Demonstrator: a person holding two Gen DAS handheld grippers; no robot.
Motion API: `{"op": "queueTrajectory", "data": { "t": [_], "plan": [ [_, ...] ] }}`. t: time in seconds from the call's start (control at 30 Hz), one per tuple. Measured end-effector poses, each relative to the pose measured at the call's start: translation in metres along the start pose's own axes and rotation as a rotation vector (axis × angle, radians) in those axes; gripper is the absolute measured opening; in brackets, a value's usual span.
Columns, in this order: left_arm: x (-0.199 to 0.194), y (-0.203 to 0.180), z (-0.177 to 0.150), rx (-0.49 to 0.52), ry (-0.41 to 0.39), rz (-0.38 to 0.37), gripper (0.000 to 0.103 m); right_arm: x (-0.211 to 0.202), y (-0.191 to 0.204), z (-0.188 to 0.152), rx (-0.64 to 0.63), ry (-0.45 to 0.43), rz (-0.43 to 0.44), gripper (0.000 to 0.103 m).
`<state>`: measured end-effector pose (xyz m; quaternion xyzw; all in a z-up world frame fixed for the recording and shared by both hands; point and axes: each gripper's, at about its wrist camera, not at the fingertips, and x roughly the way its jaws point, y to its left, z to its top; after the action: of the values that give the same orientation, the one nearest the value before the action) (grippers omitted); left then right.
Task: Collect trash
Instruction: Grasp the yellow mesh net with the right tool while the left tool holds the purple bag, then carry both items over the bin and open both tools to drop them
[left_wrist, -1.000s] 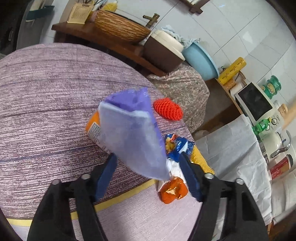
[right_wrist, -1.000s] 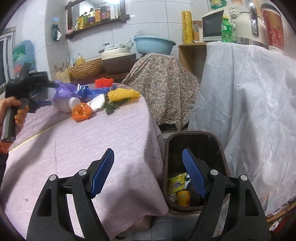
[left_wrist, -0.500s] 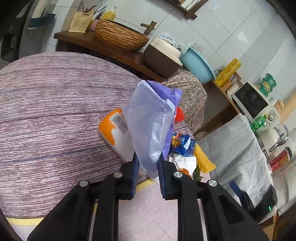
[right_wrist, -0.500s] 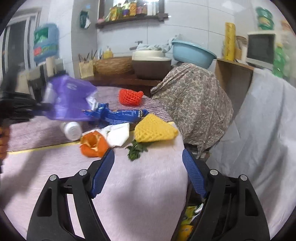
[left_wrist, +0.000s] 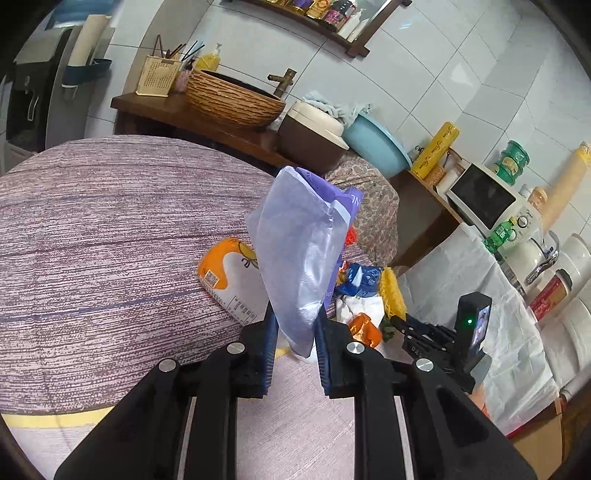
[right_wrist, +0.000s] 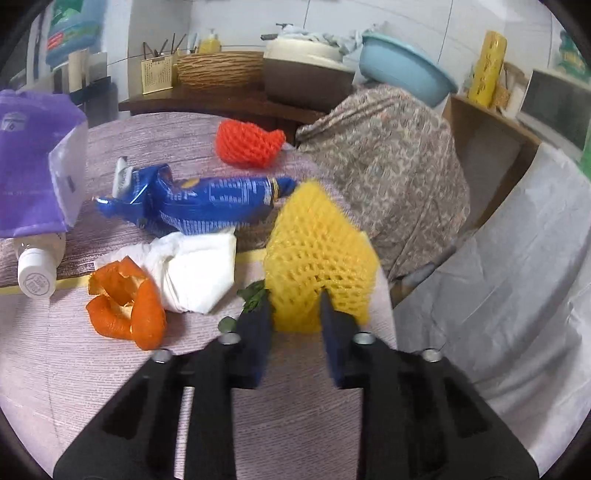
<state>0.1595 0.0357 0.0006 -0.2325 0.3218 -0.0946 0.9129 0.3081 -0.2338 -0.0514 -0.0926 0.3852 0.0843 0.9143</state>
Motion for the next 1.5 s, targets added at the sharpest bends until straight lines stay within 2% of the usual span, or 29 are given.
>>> {"op": "queueTrajectory", "data": {
  "t": [0.17,0.4,0.53,0.7,0.87,0.93,1.07,1.17,1.27,1.4,1.5],
  "plan": [
    [-0.008,-0.001,-0.005,0.017,-0.02,-0.003,0.019,-0.024,-0.016,-0.012,0.133,-0.086,0.072,0.015],
    [-0.023,-0.015,-0.011,0.064,-0.078,-0.016,0.019,-0.075,-0.026,-0.03,0.196,-0.19,0.125,0.015],
    [-0.033,-0.028,-0.018,0.075,-0.086,-0.059,0.019,-0.109,-0.032,-0.052,0.241,-0.223,0.152,0.015],
    [-0.041,-0.061,-0.037,0.146,-0.089,-0.11,0.019,-0.143,-0.026,-0.086,0.213,-0.239,0.114,0.015],
    [-0.025,-0.104,-0.058,0.215,-0.022,-0.194,0.019,-0.176,-0.041,-0.126,0.289,-0.288,0.093,0.015],
    [-0.014,-0.127,-0.068,0.264,0.01,-0.227,0.019,-0.185,-0.053,-0.143,0.311,-0.293,0.029,0.015],
    [0.013,-0.172,-0.088,0.351,0.071,-0.289,0.019,-0.186,-0.087,-0.176,0.397,-0.256,-0.047,0.015],
    [0.043,-0.201,-0.105,0.398,0.165,-0.326,0.016,-0.173,-0.113,-0.203,0.473,-0.197,-0.098,0.015],
    [0.071,-0.224,-0.124,0.417,0.24,-0.339,0.014,-0.149,-0.129,-0.221,0.514,-0.132,-0.097,0.015],
    [0.097,-0.253,-0.142,0.46,0.271,-0.321,0.014,-0.107,-0.144,-0.242,0.551,-0.044,-0.091,0.015],
    [0.118,-0.27,-0.152,0.473,0.304,-0.3,0.014,-0.075,-0.155,-0.26,0.619,0.013,-0.036,0.015]
  ]
}}
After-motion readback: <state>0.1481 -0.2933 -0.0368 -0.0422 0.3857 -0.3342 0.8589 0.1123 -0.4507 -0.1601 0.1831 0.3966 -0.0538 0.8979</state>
